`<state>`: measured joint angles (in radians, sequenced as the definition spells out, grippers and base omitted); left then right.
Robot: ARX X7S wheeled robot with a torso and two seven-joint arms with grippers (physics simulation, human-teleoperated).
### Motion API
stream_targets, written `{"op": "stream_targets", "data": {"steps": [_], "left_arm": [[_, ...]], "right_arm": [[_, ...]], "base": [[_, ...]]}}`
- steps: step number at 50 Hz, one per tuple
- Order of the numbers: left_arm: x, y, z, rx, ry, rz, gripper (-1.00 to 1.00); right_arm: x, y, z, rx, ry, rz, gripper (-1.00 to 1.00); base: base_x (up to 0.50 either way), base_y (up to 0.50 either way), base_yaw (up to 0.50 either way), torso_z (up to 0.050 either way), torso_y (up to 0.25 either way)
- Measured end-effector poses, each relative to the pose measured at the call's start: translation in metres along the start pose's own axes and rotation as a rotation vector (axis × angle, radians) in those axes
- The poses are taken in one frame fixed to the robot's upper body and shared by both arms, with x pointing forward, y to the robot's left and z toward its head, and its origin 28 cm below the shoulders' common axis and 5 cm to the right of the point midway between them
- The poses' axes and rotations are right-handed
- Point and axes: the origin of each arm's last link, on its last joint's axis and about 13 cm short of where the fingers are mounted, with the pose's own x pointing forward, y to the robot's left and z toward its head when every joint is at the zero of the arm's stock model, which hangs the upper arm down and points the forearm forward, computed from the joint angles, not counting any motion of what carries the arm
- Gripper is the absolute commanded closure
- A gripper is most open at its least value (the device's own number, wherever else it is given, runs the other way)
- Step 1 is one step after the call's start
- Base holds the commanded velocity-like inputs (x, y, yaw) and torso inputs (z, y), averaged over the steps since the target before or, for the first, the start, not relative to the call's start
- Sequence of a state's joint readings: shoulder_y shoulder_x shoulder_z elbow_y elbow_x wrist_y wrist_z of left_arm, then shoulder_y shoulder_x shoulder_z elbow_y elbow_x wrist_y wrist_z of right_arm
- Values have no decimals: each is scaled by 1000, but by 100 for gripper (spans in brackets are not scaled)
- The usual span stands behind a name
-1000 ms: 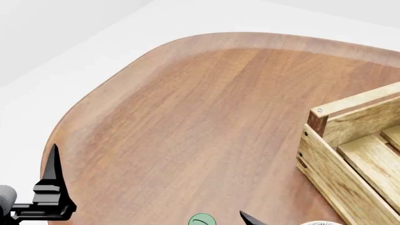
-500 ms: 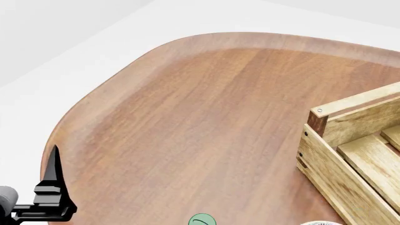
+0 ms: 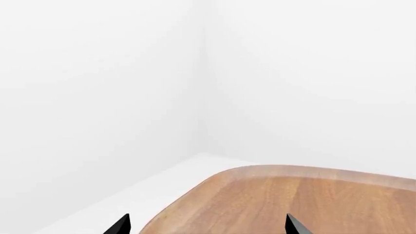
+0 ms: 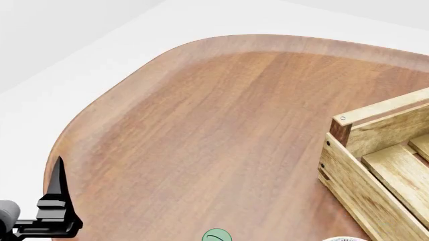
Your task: Pick up the salad dressing and put it in the tray.
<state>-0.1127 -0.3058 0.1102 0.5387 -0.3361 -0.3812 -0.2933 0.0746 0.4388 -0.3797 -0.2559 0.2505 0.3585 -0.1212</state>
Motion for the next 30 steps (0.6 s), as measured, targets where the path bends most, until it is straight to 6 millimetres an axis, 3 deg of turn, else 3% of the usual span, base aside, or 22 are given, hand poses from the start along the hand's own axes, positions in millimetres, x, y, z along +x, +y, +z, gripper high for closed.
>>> {"op": "stream_targets", "data": {"steps": [30], "left_arm": [[0,1,0,1,-2,2,-100]], "right_arm": [[28,4,-10,59,47,0,-100]], "base": [[0,0,0,0,0]]}}
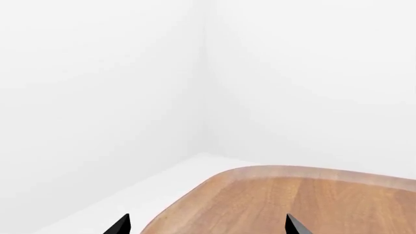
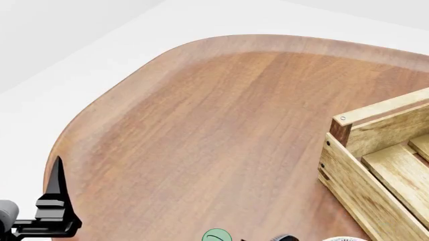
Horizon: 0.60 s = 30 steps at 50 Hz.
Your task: Pick up the salad dressing and put it in the tray.
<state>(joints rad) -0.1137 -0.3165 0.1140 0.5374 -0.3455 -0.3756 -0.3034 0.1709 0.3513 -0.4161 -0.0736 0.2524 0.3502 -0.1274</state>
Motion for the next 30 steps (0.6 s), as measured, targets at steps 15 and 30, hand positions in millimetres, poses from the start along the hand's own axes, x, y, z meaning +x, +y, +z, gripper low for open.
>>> {"op": "stream_targets", "data": {"steps": [15,30], "left_arm": [[1,0,1,1,-3,1,-100],[0,0,0,1,-1,2,-100]], "right_arm": [[2,1,-1,19,-9,-10,100],[-8,2,10,17,-72,-47,100]], "base": [[0,0,0,0,0],[0,0,0,0,1]]}}
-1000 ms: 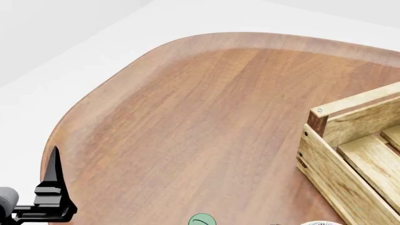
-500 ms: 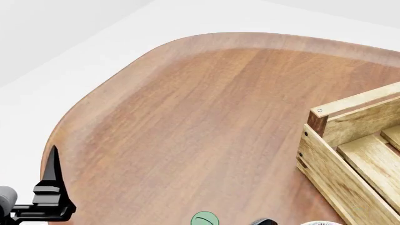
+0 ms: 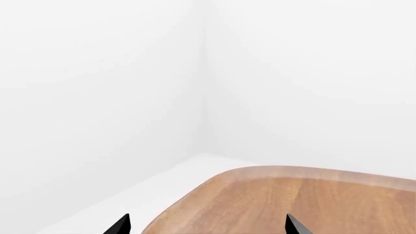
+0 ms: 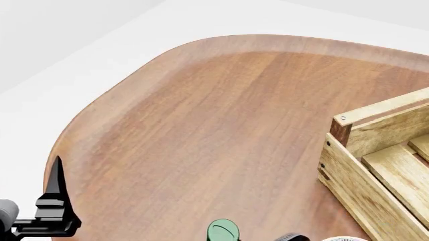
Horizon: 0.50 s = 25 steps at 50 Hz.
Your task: Pick up the salad dressing and put it in the tray.
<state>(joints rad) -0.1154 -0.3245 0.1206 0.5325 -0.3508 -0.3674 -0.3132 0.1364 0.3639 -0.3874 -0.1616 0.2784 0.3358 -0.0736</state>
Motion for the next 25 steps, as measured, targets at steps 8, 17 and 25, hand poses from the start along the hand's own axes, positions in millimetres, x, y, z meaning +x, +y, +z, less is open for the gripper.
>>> {"op": "stream_targets", "data": {"steps": [8,17,25], "left_arm": [[0,0,0,0,0,1,-100],[0,0,-1,0,1,2,-100],[0,0,-1,1,1,2,-100]], "right_arm": [[-5,-2,10,7,-45,-28,100],[-11,-5,23,11,-102,-74,100],[-17,-11,35,5,-152,-124,100]], "base": [[0,0,0,0,0],[0,0,0,0,1],[0,0,0,0,0]]}}
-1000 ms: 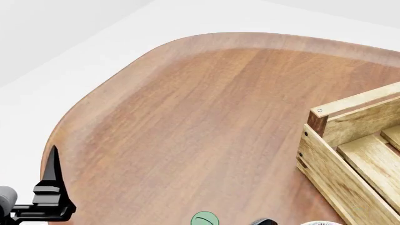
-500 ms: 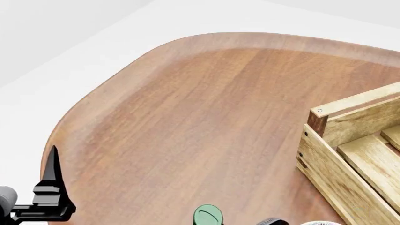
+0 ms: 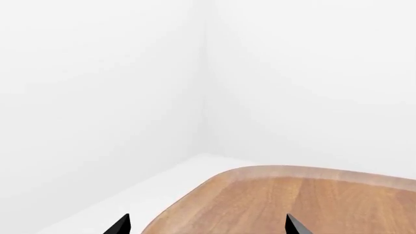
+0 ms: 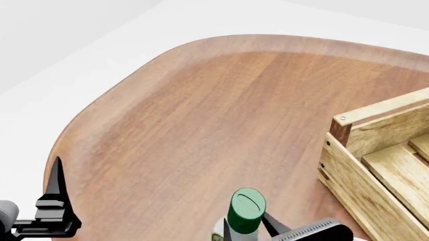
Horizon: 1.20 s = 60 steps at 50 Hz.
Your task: Pick up the salad dressing and put it in the tray.
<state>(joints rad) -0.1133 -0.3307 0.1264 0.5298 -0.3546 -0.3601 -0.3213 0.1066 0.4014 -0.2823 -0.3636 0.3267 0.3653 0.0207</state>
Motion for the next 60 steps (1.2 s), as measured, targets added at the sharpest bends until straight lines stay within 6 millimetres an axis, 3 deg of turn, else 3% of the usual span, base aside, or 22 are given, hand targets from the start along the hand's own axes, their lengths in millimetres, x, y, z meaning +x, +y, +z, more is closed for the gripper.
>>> {"op": "stream_targets", "data": {"steps": [25,60], "left_arm": [[0,0,0,-2,-1,2,-100],[1,1,1,-1,-8,7,-100]], "right_arm": [[-11,-21,42,15,-166,-170,100],[-20,-63,80,72,-297,-527,100]], "base": [[0,0,0,0,0],[0,0,0,0,1]]}}
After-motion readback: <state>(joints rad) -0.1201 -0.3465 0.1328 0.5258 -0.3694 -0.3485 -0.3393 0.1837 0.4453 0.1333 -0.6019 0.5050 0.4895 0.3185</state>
